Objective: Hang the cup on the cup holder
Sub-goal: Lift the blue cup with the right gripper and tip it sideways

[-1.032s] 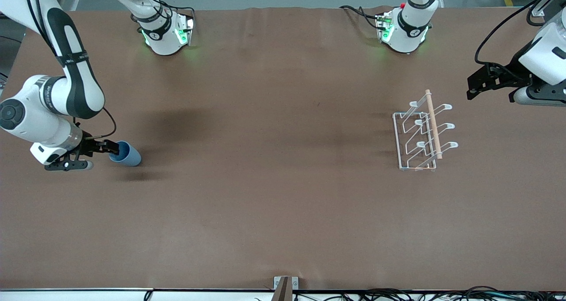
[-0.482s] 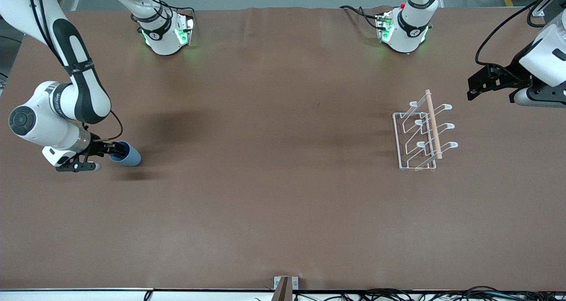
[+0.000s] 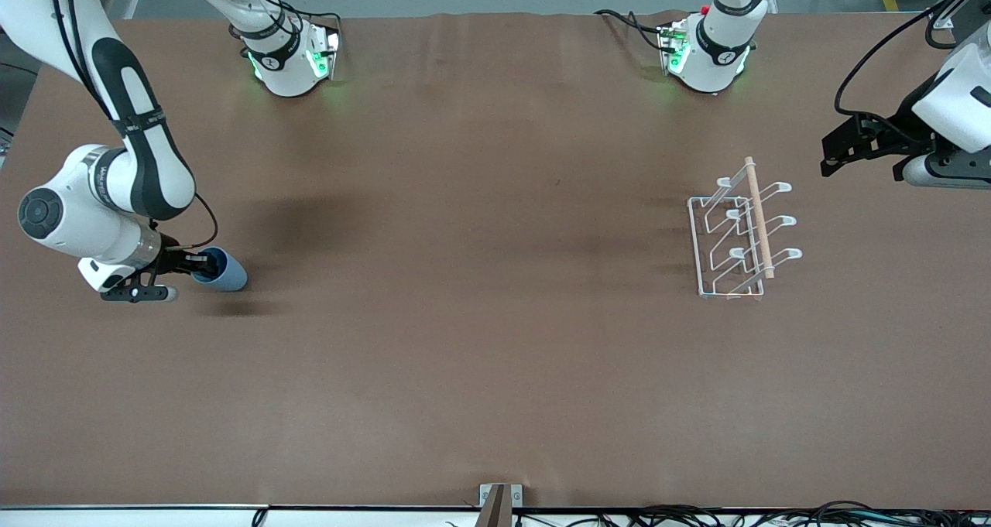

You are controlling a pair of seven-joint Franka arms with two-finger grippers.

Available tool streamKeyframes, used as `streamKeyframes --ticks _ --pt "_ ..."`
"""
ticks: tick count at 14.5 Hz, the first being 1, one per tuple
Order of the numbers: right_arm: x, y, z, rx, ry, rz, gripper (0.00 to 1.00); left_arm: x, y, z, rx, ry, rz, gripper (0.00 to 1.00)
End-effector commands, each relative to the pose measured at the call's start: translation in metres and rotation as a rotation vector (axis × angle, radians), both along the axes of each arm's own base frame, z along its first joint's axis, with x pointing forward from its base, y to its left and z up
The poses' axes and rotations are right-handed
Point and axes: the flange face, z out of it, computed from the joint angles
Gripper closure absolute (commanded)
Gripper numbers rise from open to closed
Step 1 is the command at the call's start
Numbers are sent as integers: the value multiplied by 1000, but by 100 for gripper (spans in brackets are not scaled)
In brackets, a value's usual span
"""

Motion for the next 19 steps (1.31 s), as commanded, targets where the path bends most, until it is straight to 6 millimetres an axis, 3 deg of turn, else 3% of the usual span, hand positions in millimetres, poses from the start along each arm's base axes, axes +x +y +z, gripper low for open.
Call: streamKeyframes --ticks 1,3,5,11,14,16,18,19 --pt "0 0 0 15 -15 -12 90 1 7 6 17 -11 -26 2" --pt "1 2 4 17 -13 -22 100 0 8 8 23 -15 -48 2" --pt "4 7 21 21 -28 -53 100 -1 9 9 23 -16 -44 2" --pt "43 21 140 74 5 -24 100 -2 9 13 23 -26 -43 0" --pt "43 58 177 82 -34 -3 100 0 9 12 23 -23 -44 0" --pt "39 89 198 186 -58 -15 100 2 2 9 21 -27 -72 0" --pt "37 100 197 259 -37 -32 100 7 -3 4 19 -25 -173 0" --pt "36 119 195 338 -30 -38 100 7 -4 4 18 -27 -222 0"
